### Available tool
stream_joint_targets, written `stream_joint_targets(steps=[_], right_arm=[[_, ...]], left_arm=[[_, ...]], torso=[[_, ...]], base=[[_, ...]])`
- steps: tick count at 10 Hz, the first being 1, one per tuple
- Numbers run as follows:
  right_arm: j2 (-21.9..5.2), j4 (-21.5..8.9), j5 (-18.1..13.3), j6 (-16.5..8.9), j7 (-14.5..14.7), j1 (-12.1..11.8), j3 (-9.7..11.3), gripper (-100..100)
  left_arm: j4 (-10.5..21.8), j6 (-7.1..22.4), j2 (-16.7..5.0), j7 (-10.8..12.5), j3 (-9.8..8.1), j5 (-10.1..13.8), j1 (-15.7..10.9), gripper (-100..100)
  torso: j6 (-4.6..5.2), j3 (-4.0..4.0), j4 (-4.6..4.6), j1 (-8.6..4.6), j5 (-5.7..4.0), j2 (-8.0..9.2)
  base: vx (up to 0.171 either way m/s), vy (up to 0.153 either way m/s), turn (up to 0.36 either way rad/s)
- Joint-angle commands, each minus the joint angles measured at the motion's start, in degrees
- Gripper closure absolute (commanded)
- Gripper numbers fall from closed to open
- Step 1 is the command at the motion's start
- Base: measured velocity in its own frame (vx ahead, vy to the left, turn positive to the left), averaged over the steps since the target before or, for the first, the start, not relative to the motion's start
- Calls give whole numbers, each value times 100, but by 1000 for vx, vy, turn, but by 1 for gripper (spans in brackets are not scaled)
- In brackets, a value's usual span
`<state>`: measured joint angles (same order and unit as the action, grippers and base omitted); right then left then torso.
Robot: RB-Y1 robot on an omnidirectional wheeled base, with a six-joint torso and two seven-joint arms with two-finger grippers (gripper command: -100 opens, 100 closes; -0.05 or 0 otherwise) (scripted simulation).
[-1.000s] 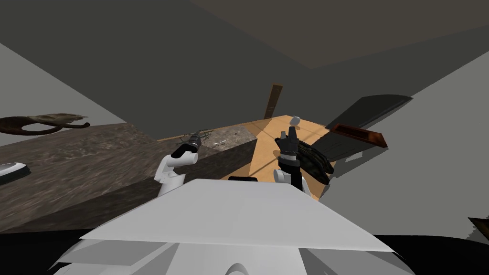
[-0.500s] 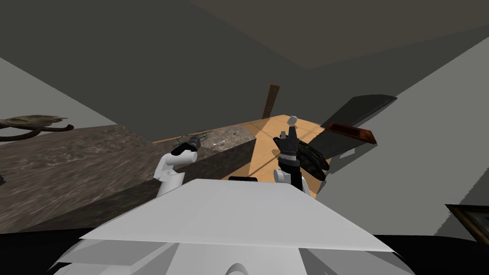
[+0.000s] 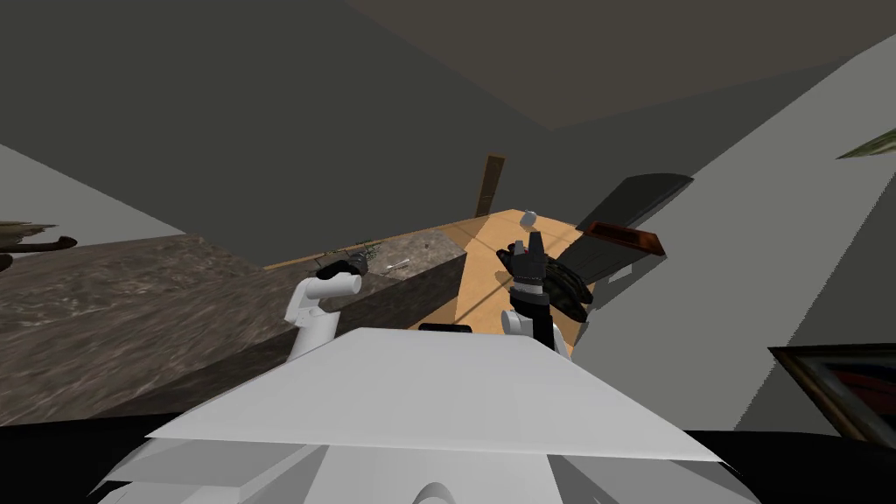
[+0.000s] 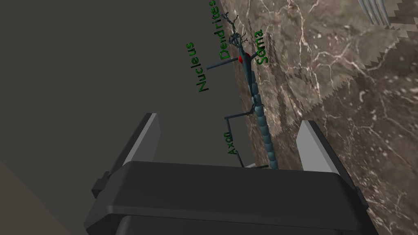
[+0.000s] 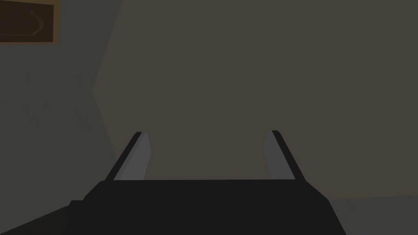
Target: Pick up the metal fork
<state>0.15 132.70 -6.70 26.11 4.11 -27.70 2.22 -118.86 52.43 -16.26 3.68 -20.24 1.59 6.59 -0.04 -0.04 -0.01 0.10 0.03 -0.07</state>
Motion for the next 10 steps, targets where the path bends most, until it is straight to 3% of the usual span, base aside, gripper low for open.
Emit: stream_joint_targets(steps=[1, 10], right_arm=[[0, 0, 0, 0, 0, 0, 0, 0], [0, 0, 0, 0, 0, 0, 0, 0]], left_arm=[[15, 256, -17, 7, -13, 18, -21, -100], [383, 1554, -167, 159, -146, 247, -366, -100]], torso=[[0, 0, 0, 0, 0, 0], [-1, -2, -1, 2, 0, -3]], base=[[3, 15, 18], [8, 22, -80]])
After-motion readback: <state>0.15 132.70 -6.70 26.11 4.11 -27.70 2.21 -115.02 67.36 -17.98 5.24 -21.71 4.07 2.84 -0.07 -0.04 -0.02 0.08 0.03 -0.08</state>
